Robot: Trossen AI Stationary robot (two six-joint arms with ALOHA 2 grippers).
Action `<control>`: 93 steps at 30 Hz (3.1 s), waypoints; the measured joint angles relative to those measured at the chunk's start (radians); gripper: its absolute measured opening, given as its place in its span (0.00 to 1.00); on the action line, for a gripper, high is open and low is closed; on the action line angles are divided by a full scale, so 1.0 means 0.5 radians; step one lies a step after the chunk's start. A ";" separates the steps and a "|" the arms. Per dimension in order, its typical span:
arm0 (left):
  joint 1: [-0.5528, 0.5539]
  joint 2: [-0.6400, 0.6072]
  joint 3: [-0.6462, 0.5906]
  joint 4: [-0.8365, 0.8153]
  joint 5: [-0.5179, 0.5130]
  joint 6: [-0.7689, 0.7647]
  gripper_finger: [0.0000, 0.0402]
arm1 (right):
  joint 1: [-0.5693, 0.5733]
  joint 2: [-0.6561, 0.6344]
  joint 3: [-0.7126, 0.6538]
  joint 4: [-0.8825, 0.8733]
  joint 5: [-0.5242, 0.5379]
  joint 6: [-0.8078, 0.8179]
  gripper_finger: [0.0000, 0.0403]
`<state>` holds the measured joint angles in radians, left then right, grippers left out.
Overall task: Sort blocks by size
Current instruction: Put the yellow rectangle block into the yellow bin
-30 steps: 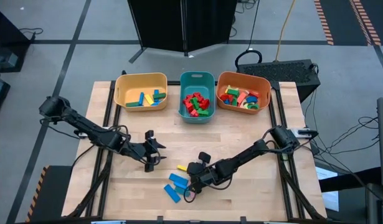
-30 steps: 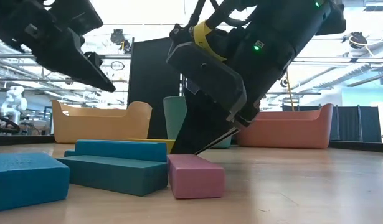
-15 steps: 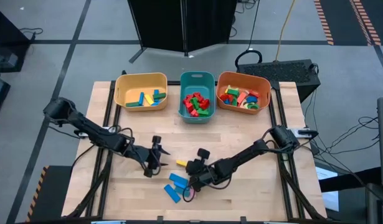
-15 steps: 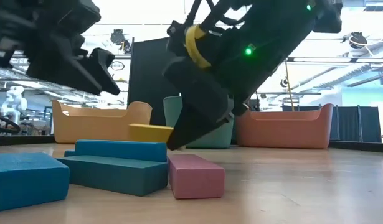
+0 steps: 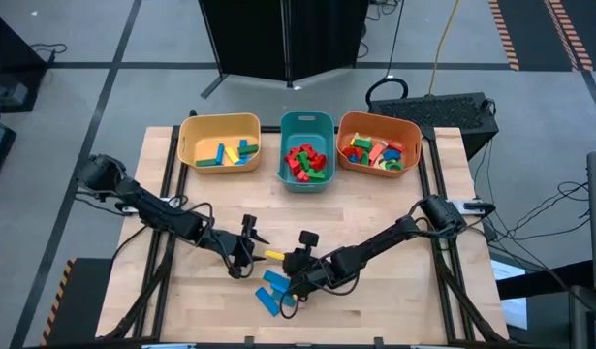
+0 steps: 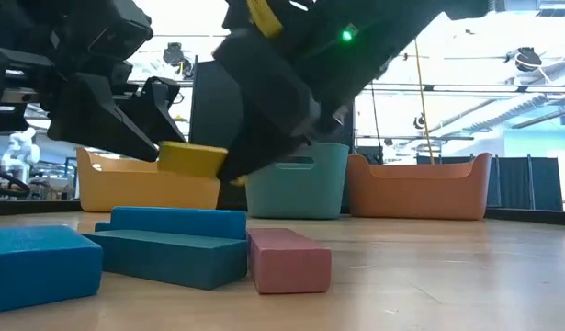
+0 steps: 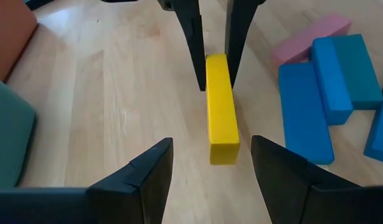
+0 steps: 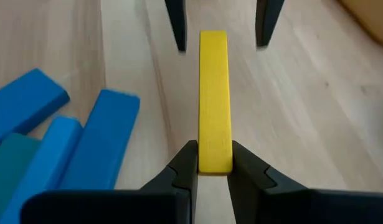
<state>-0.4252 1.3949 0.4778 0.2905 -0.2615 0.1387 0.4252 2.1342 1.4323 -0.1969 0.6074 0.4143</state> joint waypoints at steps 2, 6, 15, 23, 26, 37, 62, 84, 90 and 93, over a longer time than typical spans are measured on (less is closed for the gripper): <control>0.000 -0.001 0.000 0.003 0.000 0.000 0.52 | -0.001 -0.001 0.024 0.004 0.009 -0.033 0.12; 0.000 -0.001 0.000 0.011 0.000 -0.002 0.52 | -0.001 -0.001 0.060 0.002 0.048 -0.089 0.12; 0.000 -0.002 0.000 0.090 0.000 -0.003 0.44 | -0.002 -0.001 0.070 0.011 0.048 -0.082 0.12; 0.000 -0.002 0.000 0.080 0.050 -0.002 0.17 | -0.006 -0.001 0.070 0.012 0.047 -0.068 0.12; 0.000 -0.002 0.000 0.071 0.050 -0.018 0.10 | -0.013 -0.001 0.069 0.015 0.038 -0.071 0.12; 0.000 -0.004 0.000 0.075 -0.062 -0.057 0.07 | -0.020 -0.002 0.069 0.018 0.048 -0.033 0.30; 0.414 -0.795 0.000 -0.611 -0.269 -0.102 0.08 | 0.001 -0.002 0.069 -0.600 0.466 0.304 0.46; 1.404 -0.977 0.000 -0.769 -0.617 -0.383 0.08 | 0.000 -0.002 0.068 -0.668 0.462 0.399 0.46; 1.714 -0.977 0.000 -0.843 -0.586 -0.532 0.08 | 0.005 -0.002 0.068 -0.677 0.460 0.399 0.46; 1.833 -0.977 0.000 -0.902 -0.537 -0.628 0.08 | 0.009 -0.002 0.068 -0.678 0.460 0.399 0.46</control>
<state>0.4913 0.9062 0.4778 -0.1607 -0.5302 -0.1753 0.4298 2.1334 1.4662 -0.5358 0.8371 0.6140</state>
